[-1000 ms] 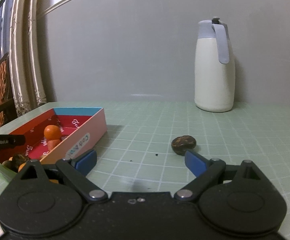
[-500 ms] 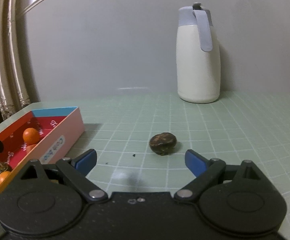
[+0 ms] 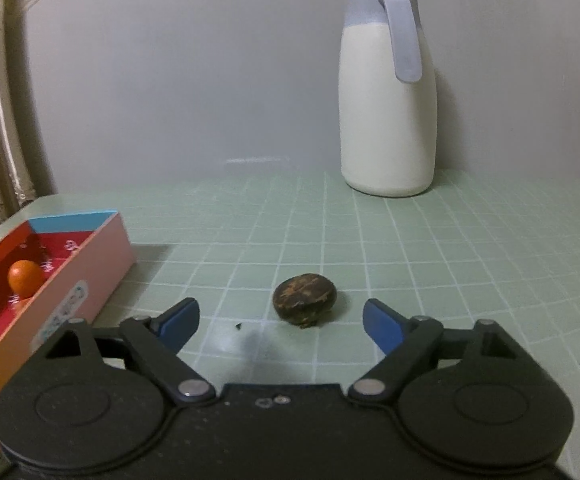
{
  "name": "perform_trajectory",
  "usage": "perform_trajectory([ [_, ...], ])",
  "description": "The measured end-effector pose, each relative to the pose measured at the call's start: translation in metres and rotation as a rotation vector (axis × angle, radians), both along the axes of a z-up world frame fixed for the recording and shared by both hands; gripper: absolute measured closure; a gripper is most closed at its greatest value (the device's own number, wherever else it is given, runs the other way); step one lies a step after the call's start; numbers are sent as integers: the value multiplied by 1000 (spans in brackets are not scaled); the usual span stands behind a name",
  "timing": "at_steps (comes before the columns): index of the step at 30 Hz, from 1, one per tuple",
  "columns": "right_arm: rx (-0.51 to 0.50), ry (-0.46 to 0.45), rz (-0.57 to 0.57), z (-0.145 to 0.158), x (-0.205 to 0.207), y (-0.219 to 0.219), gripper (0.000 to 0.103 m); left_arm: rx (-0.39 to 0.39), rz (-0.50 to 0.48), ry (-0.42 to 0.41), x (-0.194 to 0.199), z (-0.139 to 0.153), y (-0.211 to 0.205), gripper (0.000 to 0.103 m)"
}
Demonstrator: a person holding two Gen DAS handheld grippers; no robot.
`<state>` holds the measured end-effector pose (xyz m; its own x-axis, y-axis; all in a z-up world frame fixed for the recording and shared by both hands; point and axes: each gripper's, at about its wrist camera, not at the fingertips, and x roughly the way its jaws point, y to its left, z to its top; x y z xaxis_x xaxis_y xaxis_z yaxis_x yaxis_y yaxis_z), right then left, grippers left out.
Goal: Organize fruits
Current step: 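Reach the right tool to the dark walnut and close on it, then carry the dark walnut into the red box and open the right tool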
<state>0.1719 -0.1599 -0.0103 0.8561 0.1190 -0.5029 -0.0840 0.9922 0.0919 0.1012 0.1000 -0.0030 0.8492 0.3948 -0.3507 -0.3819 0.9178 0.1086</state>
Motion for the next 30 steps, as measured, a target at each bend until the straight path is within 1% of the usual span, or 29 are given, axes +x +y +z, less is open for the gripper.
perform_trajectory([
  [3, 10, 30, -14, -1, 16, -5, 22, -6, 14, 8, -1, -1, 6, 0],
  [4, 15, 37, -16, -2, 20, -6, 27, -10, 19, 11, -1, -2, 8, 0],
  [5, 23, 47, -16, -3, 25, -8, 29, -14, 25, 14, -1, -2, 11, 0],
  [8, 42, 77, -18, -7, 35, -10, 41, -27, 45, 15, -4, -3, 20, 0],
  [9, 44, 85, -14, -9, 36, -10, 50, -32, 52, 15, -4, -3, 23, 0],
  [10, 47, 95, -10, -12, 38, -10, 55, -37, 59, 16, -5, -3, 26, 0],
  [13, 37, 86, -11, -13, 39, -7, 63, -40, 71, 18, -7, -4, 31, 0],
  [16, 35, 79, 9, -13, 39, -3, 64, -35, 79, 18, -10, -4, 35, 0],
  [21, 0, 33, 35, -9, 32, 5, 64, -33, 97, 17, -16, -4, 42, 0],
  [24, 19, 29, 47, -8, 30, 7, 64, -31, 110, 18, -20, -4, 47, 0],
  [27, 40, 4, 73, -1, 22, 14, 64, -33, 130, 13, -26, -4, 54, 0],
  [30, 69, -32, 140, 11, 12, 29, 64, -39, 157, 10, -33, -5, 64, 0],
])
